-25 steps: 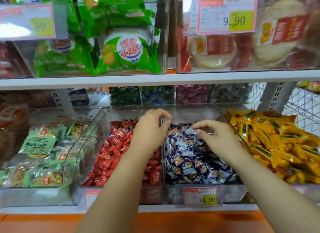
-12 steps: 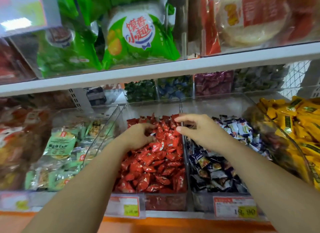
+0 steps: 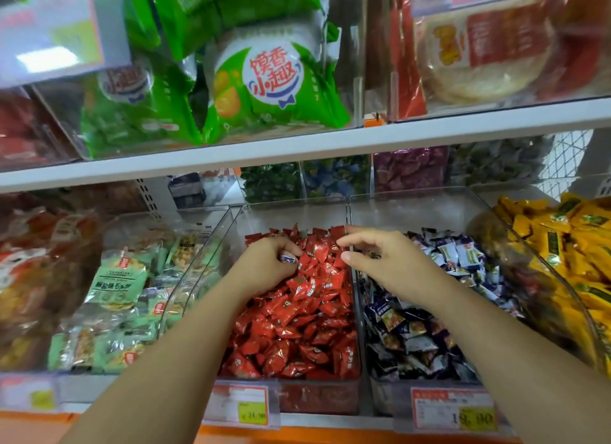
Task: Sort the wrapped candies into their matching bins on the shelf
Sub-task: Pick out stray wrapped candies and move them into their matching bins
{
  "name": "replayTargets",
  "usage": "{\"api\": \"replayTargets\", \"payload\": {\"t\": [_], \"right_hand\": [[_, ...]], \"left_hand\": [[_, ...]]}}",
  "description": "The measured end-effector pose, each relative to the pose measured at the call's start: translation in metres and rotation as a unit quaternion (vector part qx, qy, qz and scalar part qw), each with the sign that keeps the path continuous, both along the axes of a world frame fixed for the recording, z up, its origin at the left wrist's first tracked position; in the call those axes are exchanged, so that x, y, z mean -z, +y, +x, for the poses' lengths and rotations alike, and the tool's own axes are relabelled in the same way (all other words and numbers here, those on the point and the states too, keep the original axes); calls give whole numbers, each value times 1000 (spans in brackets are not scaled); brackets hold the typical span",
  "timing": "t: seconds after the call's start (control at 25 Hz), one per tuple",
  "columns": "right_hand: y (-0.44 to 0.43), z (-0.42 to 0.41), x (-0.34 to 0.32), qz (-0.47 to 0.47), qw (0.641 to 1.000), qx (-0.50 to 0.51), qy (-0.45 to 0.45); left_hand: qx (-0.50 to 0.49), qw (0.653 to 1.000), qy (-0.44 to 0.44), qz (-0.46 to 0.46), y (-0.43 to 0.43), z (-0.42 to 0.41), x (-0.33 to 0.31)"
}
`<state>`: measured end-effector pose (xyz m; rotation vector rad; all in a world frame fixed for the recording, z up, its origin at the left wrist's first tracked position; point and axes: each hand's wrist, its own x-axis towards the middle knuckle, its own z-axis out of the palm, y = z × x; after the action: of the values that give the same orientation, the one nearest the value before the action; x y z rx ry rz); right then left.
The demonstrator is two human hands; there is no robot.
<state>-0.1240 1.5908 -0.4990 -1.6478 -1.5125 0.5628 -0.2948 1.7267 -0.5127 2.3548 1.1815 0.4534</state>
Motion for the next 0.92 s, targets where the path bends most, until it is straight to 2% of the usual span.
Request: {"api": "replayTargets", "payload": {"t": [0.08, 0.16, 0.24, 0.28, 0.36, 0.44, 0.6, 0.76, 0.92], "right_hand": [[-4, 1, 0, 6, 1000, 2, 20], [-9, 4, 0, 41, 997, 43, 41], [-12, 11, -2, 96, 986, 126, 54], [-13, 15, -4, 125, 975, 168, 69], [-18, 24, -8, 168, 953, 231, 96], [-24, 30, -9, 184, 945, 251, 102], [-19, 24, -2, 142, 968, 193, 72], [-2, 11, 3, 56, 993, 79, 61], [9, 5, 10, 16, 997, 44, 66]], "left_hand": [[-25, 997, -60, 31, -6, -3, -7], [-51, 984, -159, 54, -17, 2, -22], [-17, 972, -226, 54, -30, 17, -38], [23, 972, -230, 39, -38, 28, -44], [119, 980, -160, 22, -50, 48, -50], [158, 981, -111, 0, -48, 57, -48], [77, 987, -141, 1, -22, 37, -37], [33, 997, -64, -13, 3, 23, -15], [75, 997, 14, 0, 16, 41, -9]]}}
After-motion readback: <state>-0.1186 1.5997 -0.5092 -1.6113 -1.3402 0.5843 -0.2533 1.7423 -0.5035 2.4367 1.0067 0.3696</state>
